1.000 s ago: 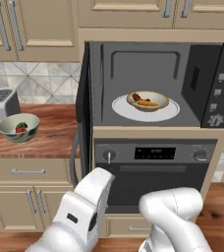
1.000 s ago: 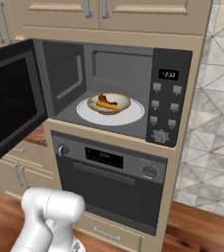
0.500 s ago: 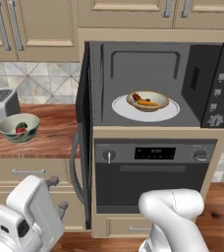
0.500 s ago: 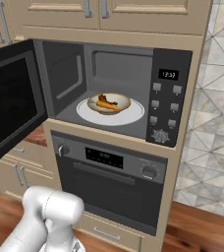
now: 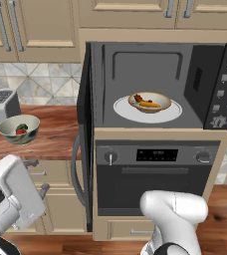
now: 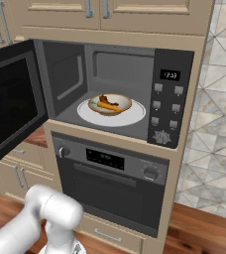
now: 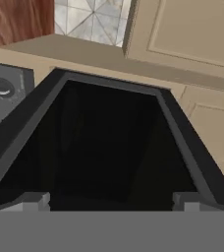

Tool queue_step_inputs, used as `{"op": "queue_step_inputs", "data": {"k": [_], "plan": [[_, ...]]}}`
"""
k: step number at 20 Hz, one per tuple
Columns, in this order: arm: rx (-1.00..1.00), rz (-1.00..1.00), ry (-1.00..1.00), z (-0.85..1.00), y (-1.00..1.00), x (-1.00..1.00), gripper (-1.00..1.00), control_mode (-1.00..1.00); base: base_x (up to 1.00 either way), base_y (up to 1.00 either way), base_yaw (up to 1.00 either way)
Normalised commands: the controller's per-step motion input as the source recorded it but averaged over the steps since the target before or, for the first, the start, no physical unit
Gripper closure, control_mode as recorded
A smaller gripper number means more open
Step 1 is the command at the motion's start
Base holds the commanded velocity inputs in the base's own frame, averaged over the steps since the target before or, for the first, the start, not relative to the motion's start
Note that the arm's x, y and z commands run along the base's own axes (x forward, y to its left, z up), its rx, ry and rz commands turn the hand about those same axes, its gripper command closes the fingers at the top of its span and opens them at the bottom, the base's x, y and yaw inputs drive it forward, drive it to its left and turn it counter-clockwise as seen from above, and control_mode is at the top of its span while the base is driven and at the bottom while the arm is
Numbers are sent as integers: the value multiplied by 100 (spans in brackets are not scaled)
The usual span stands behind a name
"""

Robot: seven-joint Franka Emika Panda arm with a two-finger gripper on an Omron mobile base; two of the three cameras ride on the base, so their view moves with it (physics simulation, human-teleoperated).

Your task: Place the bowl containing the chicken drumstick and carrot in the microwave. Close the microwave door and press the start button to microwave the meal.

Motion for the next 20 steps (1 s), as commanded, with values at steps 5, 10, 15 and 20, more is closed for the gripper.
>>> {"op": "queue_step_inputs", "data": {"k": [5, 10, 15, 20], "plan": [[-2, -13, 3, -11, 2, 85, -100, -100, 0, 0, 0], [-6, -25, 1, -9, -2, 67, -100, -100, 0, 0, 0], [-2, -39, 0, -10, -62, -5, -100, -100, 0, 0, 0], [1, -31, -6, 0, -99, -16, -100, -100, 0, 0, 0]]}}
